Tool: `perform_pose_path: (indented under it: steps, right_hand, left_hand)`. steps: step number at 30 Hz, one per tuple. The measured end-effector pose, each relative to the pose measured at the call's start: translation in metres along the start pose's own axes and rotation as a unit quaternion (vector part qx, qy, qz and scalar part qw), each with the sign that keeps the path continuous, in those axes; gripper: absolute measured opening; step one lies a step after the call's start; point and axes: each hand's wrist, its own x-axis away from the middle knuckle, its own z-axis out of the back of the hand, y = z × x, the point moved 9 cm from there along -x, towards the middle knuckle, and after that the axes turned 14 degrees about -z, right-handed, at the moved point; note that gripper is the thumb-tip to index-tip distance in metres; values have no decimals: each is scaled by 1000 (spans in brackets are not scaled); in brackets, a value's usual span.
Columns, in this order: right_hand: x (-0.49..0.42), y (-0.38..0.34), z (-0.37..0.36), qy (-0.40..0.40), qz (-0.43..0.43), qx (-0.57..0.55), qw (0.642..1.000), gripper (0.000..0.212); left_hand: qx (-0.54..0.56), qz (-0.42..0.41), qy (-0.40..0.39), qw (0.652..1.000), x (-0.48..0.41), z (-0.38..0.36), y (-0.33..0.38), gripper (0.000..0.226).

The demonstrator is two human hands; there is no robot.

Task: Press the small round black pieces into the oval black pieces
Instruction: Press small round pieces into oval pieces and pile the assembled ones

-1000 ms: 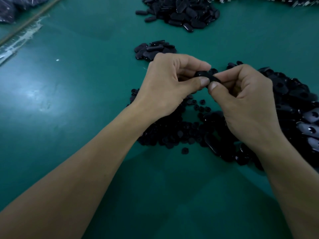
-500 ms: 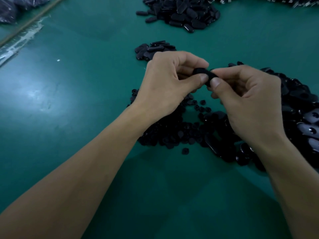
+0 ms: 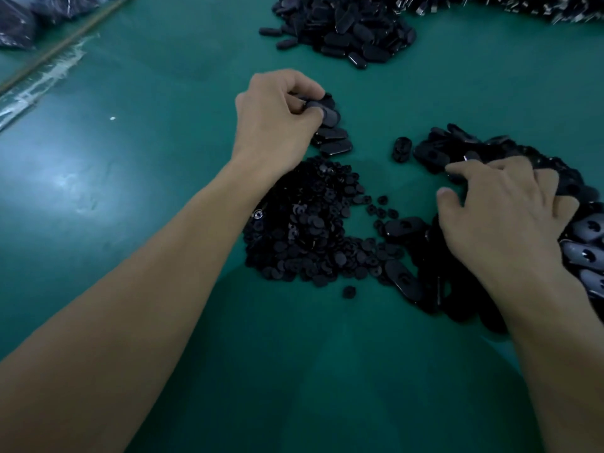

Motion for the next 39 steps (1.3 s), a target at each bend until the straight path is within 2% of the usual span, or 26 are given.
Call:
perform_pose_path:
  steps: [5,10,15,21,23,31,35,39]
  right_hand:
    - [-3,1,4,16,1,-17,1000,32]
    - [-4,4,3,13,-18,-7,1000,45]
    - [-4,1,5,23,-3,-4,1000,38]
    - [-4,2,6,36,-7,-11,999,35]
    - [-4,3,6,37,-11,-12,999,36]
    - [-5,3,5,43,3,-13,999,26]
    - [-7,2,6,41,6,-18,999,29]
    - [-6,1,7,29,-11,-16,999,44]
  left_hand:
    - [-45,13,23,999,-9,1,-14,17]
    - [-88,22,33,995,-12,2,-25,16]
    - [-135,2,18,991,-11,1,-19,19]
    - [-136,-4,10,991,-6,4,-6,15]
    - [-121,-13,0,993,-1,1,5,10]
    - [-46,-71,-37,996,29,-22,32,11]
    - [-51,-88,-58,993,41,-28,36,8]
    - [-62,-107,-57,991,44,-23,41,8]
